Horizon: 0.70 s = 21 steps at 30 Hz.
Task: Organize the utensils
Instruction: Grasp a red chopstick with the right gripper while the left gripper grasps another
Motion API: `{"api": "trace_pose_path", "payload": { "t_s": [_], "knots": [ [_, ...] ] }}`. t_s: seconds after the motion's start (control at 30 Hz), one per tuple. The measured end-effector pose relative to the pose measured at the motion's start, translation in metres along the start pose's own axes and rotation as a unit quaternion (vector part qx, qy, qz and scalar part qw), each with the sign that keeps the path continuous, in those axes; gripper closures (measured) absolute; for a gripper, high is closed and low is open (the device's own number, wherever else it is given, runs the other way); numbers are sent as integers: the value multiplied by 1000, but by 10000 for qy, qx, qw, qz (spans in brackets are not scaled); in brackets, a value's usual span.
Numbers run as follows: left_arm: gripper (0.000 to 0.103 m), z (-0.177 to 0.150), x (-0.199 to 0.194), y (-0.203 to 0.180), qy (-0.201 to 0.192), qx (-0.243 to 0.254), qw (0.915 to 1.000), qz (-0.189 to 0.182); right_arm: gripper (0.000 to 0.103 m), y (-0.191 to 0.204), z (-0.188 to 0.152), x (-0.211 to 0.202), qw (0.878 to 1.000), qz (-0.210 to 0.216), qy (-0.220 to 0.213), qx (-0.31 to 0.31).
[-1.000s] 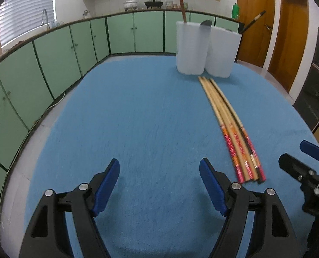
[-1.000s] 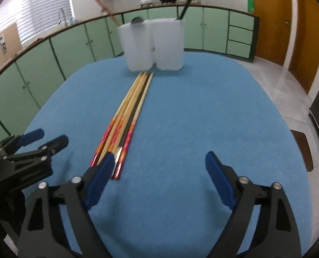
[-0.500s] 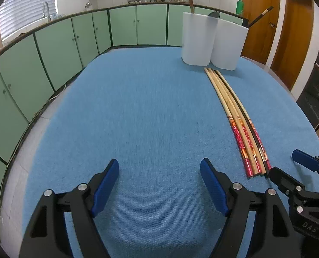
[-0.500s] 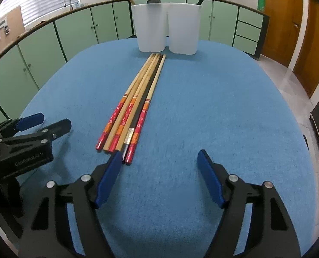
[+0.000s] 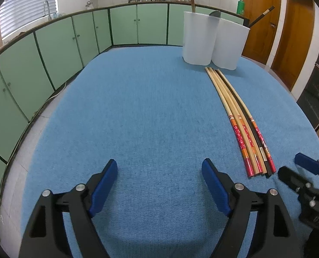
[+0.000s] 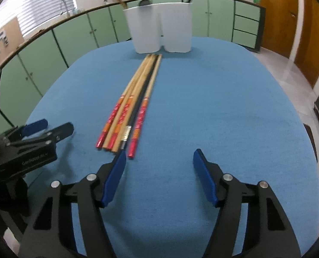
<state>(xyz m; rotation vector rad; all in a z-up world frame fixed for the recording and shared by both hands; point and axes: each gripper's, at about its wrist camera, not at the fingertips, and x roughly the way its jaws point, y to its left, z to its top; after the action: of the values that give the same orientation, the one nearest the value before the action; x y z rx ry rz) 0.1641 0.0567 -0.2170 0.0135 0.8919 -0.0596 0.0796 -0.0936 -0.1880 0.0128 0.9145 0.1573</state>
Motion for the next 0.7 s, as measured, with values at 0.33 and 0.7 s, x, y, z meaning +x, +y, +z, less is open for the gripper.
{"api": "trace_pose_path", "payload": {
  "t_s": [0.33, 0.7],
  "knots": [
    [23, 0, 1, -1, 15, 29, 10000, -1, 49, 3, 4, 4, 9995, -320, 5, -45],
    [23, -3, -3, -8, 47, 134, 9999, -72, 98, 4, 8, 8, 9999, 64, 17, -76]
  ]
}}
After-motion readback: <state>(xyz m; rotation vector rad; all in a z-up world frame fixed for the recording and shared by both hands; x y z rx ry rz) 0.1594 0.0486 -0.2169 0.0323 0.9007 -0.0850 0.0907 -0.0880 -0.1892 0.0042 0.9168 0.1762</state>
